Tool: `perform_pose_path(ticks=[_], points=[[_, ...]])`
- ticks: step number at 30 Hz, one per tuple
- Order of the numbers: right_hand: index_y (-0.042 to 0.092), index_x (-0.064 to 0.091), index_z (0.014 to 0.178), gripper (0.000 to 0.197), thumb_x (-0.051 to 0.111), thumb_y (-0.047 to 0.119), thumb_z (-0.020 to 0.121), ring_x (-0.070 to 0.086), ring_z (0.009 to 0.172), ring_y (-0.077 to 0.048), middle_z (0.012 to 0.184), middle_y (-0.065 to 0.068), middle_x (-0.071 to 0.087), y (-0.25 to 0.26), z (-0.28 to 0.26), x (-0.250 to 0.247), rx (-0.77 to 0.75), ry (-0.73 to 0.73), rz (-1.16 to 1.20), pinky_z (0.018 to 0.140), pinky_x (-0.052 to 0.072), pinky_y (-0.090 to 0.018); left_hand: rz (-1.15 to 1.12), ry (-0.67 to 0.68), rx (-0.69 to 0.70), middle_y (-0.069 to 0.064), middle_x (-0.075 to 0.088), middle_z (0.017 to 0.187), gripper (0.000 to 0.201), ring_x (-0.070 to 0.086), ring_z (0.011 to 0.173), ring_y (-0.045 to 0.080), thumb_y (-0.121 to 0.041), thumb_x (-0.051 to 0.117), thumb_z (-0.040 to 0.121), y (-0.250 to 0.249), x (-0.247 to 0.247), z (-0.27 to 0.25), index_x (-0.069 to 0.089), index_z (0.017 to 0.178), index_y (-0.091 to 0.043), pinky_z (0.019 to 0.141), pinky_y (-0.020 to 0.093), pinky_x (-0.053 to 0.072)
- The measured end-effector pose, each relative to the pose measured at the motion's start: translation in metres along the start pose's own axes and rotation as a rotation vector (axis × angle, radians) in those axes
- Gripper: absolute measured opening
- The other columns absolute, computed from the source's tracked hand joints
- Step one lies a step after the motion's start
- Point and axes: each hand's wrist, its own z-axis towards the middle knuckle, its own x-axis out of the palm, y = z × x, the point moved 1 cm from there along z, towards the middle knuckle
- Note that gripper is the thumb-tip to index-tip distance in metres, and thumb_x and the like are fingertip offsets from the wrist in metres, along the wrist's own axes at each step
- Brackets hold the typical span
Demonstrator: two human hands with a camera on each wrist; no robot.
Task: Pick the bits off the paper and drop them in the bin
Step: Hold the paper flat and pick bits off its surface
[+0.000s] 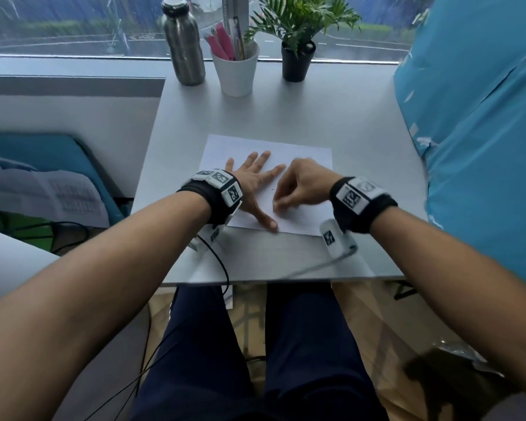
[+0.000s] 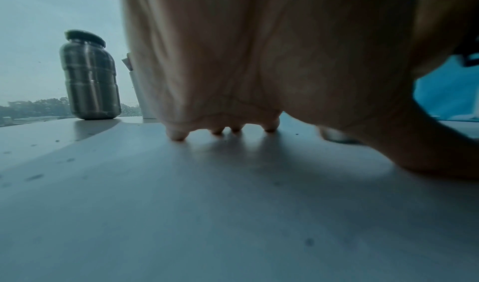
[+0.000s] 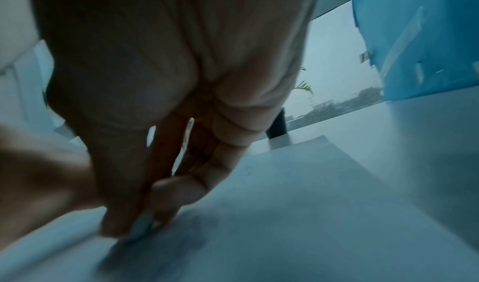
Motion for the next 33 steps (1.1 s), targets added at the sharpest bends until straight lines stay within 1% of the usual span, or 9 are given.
perform_pose_path(ticks=[3, 8, 11, 13, 17, 18, 23, 28, 33], points=[[0.018, 0.080, 0.079, 0.009, 0.083, 0.021, 0.071, 0.060, 0.049, 0.000, 0.060, 0.008, 0.069, -0.005, 0.010, -0.007, 0.027, -0.157, 0.029, 0.059, 0.045, -0.017, -0.011, 0.003, 0.002, -0.005, -0.033, 0.157, 0.147, -0.030, 0.144, 0.019, -0.087, 0.072, 0.036, -0.003, -0.001, 0.000, -0.015, 0.148, -0.049, 0.113, 0.060, -0.016], [0.019, 0.080, 0.081, 0.010, 0.084, 0.022, 0.072, 0.062, 0.052, -0.003, 0.066, 0.001, 0.073, 0.003, -0.011, 0.006, -0.036, 0.127, -0.007, 0.058, 0.053, -0.019, 0.015, -0.007, -0.013, -0.005, -0.033, 0.157, 0.150, -0.030, 0.144, 0.018, -0.089, 0.070, 0.034, -0.001, 0.001, 0.001, -0.019, 0.147, -0.048, 0.114, 0.060, -0.014], [0.018, 0.081, 0.083, 0.010, 0.083, 0.021, 0.073, 0.059, 0.047, 0.001, 0.061, 0.005, 0.070, -0.005, 0.008, -0.009, 0.011, -0.080, 0.007, 0.058, 0.047, -0.018, 0.000, 0.000, -0.005, -0.004, -0.032, 0.157, 0.147, -0.029, 0.145, 0.020, -0.086, 0.073, 0.036, -0.003, -0.001, 0.001, -0.017, 0.147, -0.050, 0.114, 0.060, -0.015], [0.019, 0.080, 0.083, 0.010, 0.083, 0.020, 0.073, 0.059, 0.047, 0.001, 0.058, 0.010, 0.067, -0.006, 0.010, -0.009, 0.004, -0.116, 0.014, 0.058, 0.045, -0.015, -0.003, 0.001, -0.003, -0.004, -0.032, 0.158, 0.147, -0.029, 0.145, 0.020, -0.086, 0.073, 0.037, -0.003, -0.002, 0.000, -0.017, 0.147, -0.050, 0.114, 0.059, -0.015], [0.022, 0.080, 0.082, 0.009, 0.082, 0.023, 0.074, 0.062, 0.052, -0.004, 0.060, 0.005, 0.071, -0.001, -0.013, -0.001, -0.032, 0.171, -0.032, 0.055, 0.045, -0.009, 0.015, -0.014, -0.012, -0.006, -0.032, 0.157, 0.150, -0.029, 0.145, 0.018, -0.089, 0.070, 0.033, -0.002, 0.001, 0.002, -0.017, 0.148, -0.049, 0.114, 0.060, -0.014], [0.022, 0.080, 0.083, 0.009, 0.082, 0.024, 0.074, 0.062, 0.052, -0.004, 0.060, 0.004, 0.071, -0.002, -0.010, -0.004, -0.030, 0.166, -0.052, 0.055, 0.044, -0.008, 0.018, -0.012, -0.008, -0.005, -0.032, 0.158, 0.150, -0.029, 0.145, 0.019, -0.089, 0.070, 0.034, -0.002, 0.001, 0.002, -0.018, 0.148, -0.048, 0.114, 0.060, -0.014], [0.018, 0.081, 0.083, 0.010, 0.082, 0.021, 0.073, 0.059, 0.049, -0.002, 0.058, 0.007, 0.067, -0.012, 0.013, -0.013, -0.023, -0.159, -0.013, 0.057, 0.042, -0.012, 0.002, -0.003, 0.008, -0.005, -0.033, 0.157, 0.148, -0.030, 0.144, 0.020, -0.087, 0.072, 0.035, -0.002, 0.000, 0.002, -0.017, 0.147, -0.050, 0.113, 0.060, -0.015], [0.020, 0.081, 0.084, 0.009, 0.082, 0.021, 0.074, 0.064, 0.053, -0.006, 0.062, 0.010, 0.072, -0.005, -0.017, 0.000, -0.037, 0.174, -0.022, 0.057, 0.049, -0.011, 0.023, -0.022, -0.001, -0.005, -0.032, 0.158, 0.149, -0.029, 0.145, 0.019, -0.089, 0.071, 0.034, 0.000, 0.002, 0.004, -0.017, 0.148, -0.049, 0.113, 0.060, -0.015], [0.020, 0.080, 0.084, 0.011, 0.082, 0.021, 0.073, 0.060, 0.052, -0.005, 0.056, 0.011, 0.066, -0.012, 0.010, -0.014, -0.019, -0.140, -0.024, 0.059, 0.043, -0.014, 0.018, -0.002, 0.000, -0.005, -0.033, 0.157, 0.148, -0.030, 0.144, 0.019, -0.086, 0.072, 0.037, -0.003, -0.001, 0.002, -0.018, 0.148, -0.048, 0.114, 0.060, -0.015]])
